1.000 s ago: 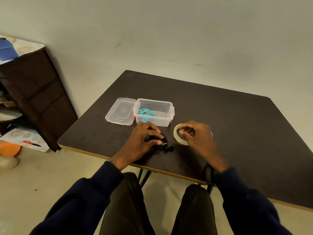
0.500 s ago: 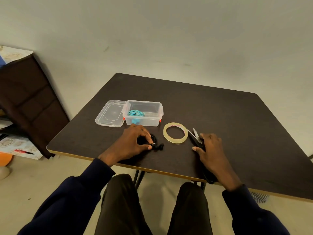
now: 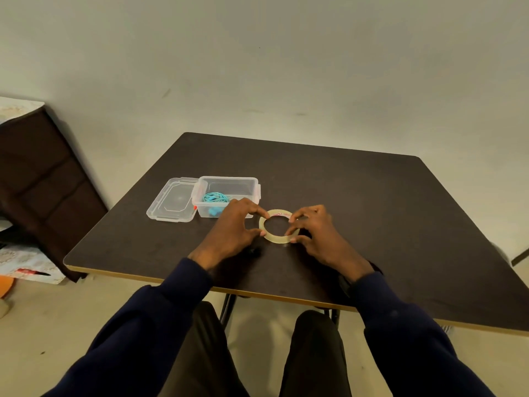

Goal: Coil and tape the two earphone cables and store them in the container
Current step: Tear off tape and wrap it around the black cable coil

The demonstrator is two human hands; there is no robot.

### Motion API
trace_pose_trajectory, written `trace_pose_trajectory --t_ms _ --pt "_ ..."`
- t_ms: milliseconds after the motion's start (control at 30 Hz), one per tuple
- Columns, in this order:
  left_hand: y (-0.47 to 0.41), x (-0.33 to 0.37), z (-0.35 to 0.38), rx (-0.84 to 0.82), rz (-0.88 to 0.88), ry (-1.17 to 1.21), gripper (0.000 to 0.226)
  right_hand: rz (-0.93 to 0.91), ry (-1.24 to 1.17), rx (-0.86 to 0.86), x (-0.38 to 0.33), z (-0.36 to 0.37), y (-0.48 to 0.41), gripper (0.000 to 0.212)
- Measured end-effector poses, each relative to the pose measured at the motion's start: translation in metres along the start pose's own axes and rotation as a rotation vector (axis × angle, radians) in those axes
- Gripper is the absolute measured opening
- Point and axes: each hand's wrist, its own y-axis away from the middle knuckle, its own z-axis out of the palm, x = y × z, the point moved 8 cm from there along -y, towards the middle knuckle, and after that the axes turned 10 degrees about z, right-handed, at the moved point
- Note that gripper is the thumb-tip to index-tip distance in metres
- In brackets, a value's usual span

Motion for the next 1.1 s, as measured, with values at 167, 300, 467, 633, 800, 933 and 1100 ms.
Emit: trace_pose_trajectory --t_ms 167,300,467,633,800,933,1100 --pt "-0.002 -0.005 -0.007 0.038 0.003 0.087 0.04 -0.018 -0.283 0.075 0.009 -0.008 0.001 0.019" --pt "-0.003 0.003 -0.011 0.03 0.056 0.193 0.047 0.075 -0.71 0.054 0.017 -0.025 0.006 0.019" --pt "-0.008 0.02 -0.019 0.148 0.045 0.42 0.031 0.139 -1.24 0.019 0.022 -0.03 0.009 0.022" --pt "-0.006 0.026 -0.022 0.248 -0.024 0.641 0.023 0.107 -1.276 0.026 0.018 -0.029 0.008 0.027" --pt "-0.004 0.029 -0.028 0.329 -0.004 0.596 0.023 -0.017 -1.137 0.097 0.006 -0.037 0.008 0.035" --pt "-0.003 0.03 -0.03 0.311 0.001 0.621 0.021 -0.075 -1.062 0.186 0.0 -0.046 0.005 0.033" --pt "0.002 0.028 -0.019 0.217 -0.112 0.76 0.022 -0.124 -0.936 0.253 -0.005 -0.048 0.005 0.028"
